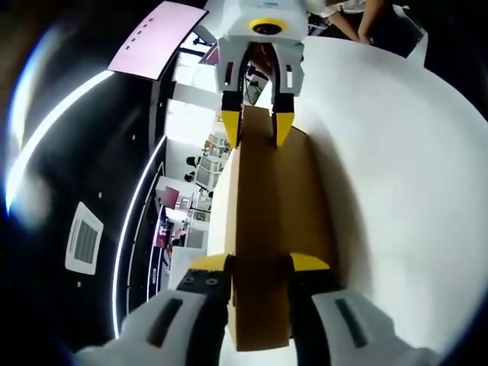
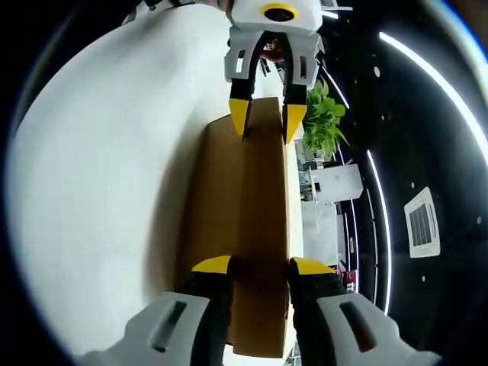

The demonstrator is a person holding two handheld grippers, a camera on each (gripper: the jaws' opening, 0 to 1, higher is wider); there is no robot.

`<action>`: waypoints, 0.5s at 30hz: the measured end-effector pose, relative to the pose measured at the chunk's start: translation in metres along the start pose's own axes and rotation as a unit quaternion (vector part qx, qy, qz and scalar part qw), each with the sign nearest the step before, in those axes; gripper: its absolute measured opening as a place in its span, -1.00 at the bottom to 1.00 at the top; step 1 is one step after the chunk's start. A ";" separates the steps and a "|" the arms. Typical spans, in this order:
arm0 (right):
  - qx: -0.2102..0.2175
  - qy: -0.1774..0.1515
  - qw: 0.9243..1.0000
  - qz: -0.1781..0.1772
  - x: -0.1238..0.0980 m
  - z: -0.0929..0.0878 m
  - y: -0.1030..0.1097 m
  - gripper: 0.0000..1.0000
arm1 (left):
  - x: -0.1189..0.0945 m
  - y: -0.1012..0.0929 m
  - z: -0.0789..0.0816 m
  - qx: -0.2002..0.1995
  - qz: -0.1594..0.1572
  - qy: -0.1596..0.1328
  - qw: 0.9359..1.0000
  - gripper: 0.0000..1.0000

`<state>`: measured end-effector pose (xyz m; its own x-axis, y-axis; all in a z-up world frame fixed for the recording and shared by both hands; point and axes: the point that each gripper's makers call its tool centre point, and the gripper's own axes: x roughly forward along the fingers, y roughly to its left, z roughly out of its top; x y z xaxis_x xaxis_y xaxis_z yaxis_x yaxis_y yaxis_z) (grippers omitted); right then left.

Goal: Operate the shoe box by opening the lid, removing the specified soft item, and placing it in the target area until the item is outside and the box remains undamaged.

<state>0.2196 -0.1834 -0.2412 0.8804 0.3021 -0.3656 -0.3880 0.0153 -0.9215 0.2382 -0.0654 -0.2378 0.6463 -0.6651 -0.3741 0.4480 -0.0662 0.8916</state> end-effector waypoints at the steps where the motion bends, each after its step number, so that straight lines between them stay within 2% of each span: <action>1: -0.001 0.000 1.000 0.000 0.000 0.000 0.000 -0.44 | 0.000 0.000 0.000 0.000 -0.001 0.000 1.000 -0.43; 15: 0.003 -0.003 1.000 0.007 0.000 0.001 -0.003 -0.44 | -0.001 0.002 -0.001 -0.003 -0.004 0.001 1.000 -0.42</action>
<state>0.2203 -0.1821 -0.2387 0.8727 0.3082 -0.3786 -0.4029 0.0169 -0.9151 0.2394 -0.0640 -0.2361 0.6436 -0.6632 -0.3819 0.4572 -0.0669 0.8868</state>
